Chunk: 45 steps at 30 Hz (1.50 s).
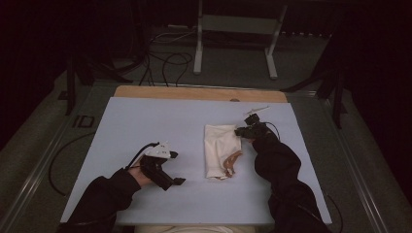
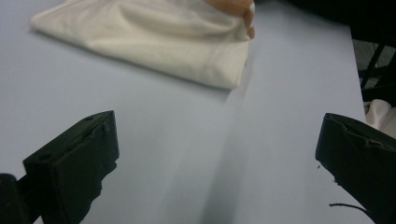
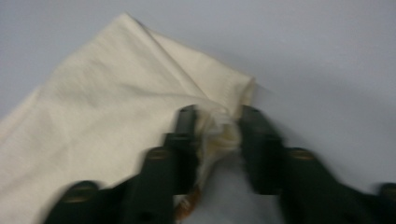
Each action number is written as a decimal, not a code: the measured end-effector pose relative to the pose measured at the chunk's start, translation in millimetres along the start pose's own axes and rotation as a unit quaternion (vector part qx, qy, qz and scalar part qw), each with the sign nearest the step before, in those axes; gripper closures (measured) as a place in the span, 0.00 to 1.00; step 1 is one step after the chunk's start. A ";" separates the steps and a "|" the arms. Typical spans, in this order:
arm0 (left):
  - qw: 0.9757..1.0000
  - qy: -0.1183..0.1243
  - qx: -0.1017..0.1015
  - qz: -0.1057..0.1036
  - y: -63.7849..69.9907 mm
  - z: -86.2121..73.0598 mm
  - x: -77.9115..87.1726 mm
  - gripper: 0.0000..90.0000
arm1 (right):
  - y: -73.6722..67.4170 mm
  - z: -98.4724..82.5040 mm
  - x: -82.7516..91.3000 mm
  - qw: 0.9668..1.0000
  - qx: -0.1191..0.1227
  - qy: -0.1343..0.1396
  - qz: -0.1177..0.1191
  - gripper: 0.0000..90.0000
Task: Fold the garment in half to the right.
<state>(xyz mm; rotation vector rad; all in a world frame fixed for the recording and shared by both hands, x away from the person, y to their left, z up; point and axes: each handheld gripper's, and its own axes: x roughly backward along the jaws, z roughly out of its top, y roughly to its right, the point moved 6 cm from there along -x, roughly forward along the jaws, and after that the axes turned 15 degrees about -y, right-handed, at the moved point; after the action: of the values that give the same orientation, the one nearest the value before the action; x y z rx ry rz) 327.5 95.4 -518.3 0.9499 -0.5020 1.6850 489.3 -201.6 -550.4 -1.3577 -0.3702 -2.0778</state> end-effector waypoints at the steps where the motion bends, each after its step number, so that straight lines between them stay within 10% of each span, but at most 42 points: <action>1: 1.000 0.003 0.004 0.001 0.6 -3.8 1.1 0.00 | -0.9 0.6 2.1 1.000 0.003 0.001 -0.005 0.96; 13: 0.996 0.044 0.051 0.055 -4.5 -40.6 23.9 0.00 | -8.3 23.7 38.6 0.997 0.028 0.068 -0.035 0.97; 45: 0.987 0.062 0.101 0.110 -19.7 -83.7 48.4 0.00 | 25.5 2.3 -2.9 0.999 -0.022 0.002 -0.049 0.90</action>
<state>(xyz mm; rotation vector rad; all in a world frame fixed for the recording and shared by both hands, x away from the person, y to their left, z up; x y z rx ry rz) 313.0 192.0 -531.9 0.9525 -0.3688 2.0116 507.9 -218.9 -554.5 -1.3856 -0.3999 -2.1805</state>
